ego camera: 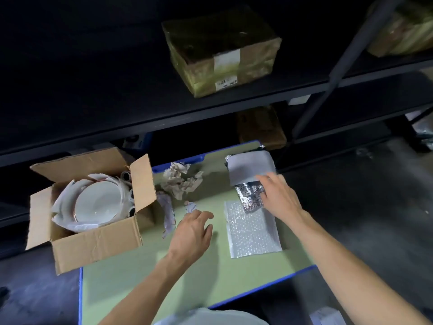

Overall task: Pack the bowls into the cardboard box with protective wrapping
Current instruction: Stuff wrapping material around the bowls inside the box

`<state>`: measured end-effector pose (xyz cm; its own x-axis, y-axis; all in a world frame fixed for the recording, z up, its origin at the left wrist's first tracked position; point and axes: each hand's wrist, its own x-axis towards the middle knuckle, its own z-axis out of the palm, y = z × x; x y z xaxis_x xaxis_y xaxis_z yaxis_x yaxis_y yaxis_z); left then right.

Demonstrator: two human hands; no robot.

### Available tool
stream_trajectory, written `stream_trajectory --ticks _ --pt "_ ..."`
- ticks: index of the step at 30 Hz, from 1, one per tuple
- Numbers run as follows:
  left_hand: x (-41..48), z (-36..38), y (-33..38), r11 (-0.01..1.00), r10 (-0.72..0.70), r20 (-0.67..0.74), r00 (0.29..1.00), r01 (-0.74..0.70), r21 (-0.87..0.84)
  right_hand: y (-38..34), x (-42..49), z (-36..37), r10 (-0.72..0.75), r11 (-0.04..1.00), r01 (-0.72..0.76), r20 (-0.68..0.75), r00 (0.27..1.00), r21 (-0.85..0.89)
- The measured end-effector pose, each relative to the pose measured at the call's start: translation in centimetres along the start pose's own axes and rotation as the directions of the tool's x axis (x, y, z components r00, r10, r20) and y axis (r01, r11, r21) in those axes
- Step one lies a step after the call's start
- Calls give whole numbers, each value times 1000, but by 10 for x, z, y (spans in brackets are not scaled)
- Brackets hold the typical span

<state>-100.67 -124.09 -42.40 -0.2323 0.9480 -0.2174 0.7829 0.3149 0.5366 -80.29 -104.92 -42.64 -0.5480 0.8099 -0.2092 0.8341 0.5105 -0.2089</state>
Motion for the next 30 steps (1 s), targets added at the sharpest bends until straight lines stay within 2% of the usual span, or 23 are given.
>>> stream_trajectory --ticks 5,10,15,20,23,25,28,30 --pt "9 -6 -7 998 -50 -12 999 49 -26 5 53 -1 53 978 -33 94 994 -207" --pt "12 -11 -13 997 -75 -60 995 73 -27 -2 70 12 69 974 -31 164 984 -222" --pt "17 -9 -18 996 -83 -86 993 79 -49 -11 56 17 -31 971 52 95 995 -235" --pt "20 -7 -14 994 -71 -94 993 63 -87 -26 31 16 -146 966 143 2 989 -213" --pt "19 -7 -8 991 -60 -132 989 43 -123 -40 8 18 -237 954 232 -4 972 -188" --pt "18 -8 -5 987 -84 -97 992 70 -143 -49 -6 20 -260 955 256 -2 966 -151" --pt "14 -8 1 985 -103 2 995 103 -141 -62 -22 18 -254 967 254 -64 965 -17" --pt "13 -5 6 984 -83 43 996 89 -155 -69 -30 18 -292 946 304 -107 950 110"
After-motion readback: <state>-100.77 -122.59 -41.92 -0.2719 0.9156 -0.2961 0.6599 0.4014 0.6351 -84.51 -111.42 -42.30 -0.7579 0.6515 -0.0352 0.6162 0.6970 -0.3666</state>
